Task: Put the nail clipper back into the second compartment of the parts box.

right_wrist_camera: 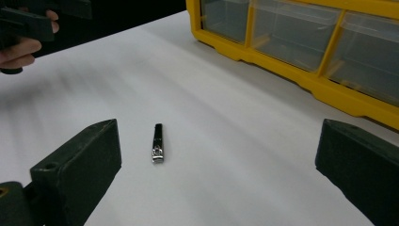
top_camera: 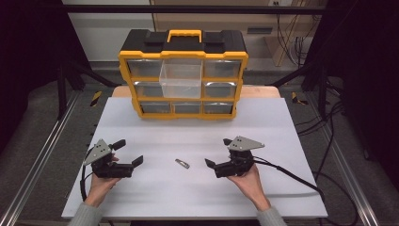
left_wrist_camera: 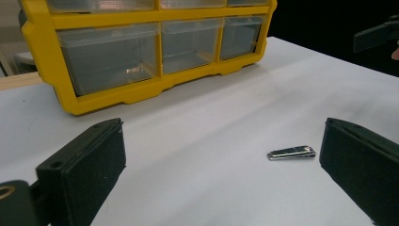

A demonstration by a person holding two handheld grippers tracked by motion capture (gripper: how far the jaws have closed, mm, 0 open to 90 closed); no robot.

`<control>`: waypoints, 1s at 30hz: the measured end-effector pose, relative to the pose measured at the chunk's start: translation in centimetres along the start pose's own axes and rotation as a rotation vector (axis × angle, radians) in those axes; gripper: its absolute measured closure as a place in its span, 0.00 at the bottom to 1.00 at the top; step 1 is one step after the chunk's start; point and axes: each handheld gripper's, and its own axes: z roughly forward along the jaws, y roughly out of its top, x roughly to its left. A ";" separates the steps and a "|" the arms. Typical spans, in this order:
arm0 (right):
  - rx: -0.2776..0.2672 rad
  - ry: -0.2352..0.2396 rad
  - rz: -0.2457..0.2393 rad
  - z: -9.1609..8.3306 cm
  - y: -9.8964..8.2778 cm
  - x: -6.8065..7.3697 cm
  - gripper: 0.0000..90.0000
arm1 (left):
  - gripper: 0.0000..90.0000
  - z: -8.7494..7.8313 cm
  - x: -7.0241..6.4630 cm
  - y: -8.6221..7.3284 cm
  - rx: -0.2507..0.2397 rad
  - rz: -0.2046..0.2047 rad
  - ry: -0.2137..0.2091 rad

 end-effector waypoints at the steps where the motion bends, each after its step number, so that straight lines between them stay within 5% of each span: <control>1: 0.006 0.004 0.004 0.3 0.1 0.1 0.02 | 0.01 0.0 0.0 0.0 -0.001 0.001 0.000; 10: 0.056 0.019 -0.032 2.8 0.4 1.3 0.02 | 0.01 0.0 0.1 0.0 0.001 -0.001 0.000; 30: 0.131 0.036 -0.032 6.5 0.4 2.2 0.03 | 0.01 0.1 0.1 0.0 0.006 0.000 0.003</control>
